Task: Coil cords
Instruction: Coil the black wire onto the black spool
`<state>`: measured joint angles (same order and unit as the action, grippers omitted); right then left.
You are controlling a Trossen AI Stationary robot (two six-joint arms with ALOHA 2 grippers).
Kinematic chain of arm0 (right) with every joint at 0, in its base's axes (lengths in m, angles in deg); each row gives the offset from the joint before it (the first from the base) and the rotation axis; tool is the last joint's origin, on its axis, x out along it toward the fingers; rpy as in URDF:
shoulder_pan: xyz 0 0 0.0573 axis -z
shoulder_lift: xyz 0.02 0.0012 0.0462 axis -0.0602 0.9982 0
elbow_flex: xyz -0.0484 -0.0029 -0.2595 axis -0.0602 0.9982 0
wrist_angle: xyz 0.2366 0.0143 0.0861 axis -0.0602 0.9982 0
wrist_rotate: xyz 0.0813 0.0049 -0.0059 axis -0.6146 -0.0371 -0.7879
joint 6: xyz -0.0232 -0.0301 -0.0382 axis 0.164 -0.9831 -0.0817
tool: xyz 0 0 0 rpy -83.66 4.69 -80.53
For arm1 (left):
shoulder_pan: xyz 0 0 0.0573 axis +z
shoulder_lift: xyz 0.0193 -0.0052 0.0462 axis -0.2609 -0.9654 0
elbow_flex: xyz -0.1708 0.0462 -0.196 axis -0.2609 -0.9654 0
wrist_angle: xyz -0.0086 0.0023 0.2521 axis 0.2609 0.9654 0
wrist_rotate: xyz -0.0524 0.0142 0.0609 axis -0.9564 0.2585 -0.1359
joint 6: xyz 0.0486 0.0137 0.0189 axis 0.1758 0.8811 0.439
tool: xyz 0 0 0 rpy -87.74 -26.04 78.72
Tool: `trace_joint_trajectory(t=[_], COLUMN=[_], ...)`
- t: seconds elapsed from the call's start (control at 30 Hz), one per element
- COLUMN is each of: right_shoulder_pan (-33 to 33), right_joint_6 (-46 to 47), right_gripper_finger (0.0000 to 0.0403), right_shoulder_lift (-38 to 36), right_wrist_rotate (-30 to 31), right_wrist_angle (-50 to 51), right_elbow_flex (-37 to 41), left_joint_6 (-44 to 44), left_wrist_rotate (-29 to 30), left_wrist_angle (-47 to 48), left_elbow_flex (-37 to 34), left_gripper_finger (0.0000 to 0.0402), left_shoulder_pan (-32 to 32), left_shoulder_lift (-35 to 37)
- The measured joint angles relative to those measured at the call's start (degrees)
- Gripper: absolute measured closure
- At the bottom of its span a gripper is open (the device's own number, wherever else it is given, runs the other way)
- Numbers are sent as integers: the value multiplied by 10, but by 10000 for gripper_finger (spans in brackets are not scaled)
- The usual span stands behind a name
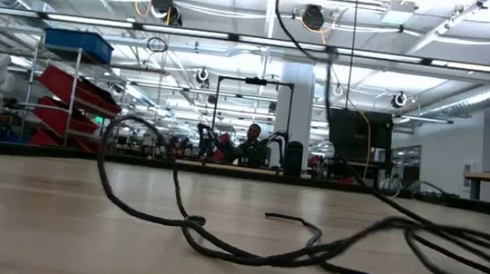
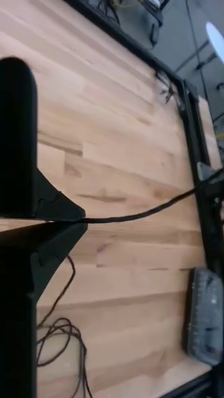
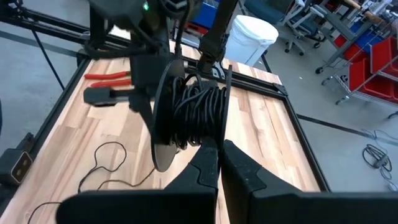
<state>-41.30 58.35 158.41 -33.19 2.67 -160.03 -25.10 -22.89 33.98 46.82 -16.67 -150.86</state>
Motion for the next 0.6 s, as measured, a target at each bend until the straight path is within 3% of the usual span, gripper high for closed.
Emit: trace_joint_trajectory(t=[0.6], right_shoulder_pan=[0], right_joint_6=[23], right_gripper_finger=[403], right_shoulder_lift=[0], right_wrist_rotate=[-32], right_wrist_angle=[14], right_elbow_flex=[0], left_joint_6=[-6], left_wrist_rotate=[142], left_wrist_angle=[51], left_elbow_flex=[0], left_gripper_finger=[391], left_shoulder_pan=[-87], left_shoulder_lift=[68])
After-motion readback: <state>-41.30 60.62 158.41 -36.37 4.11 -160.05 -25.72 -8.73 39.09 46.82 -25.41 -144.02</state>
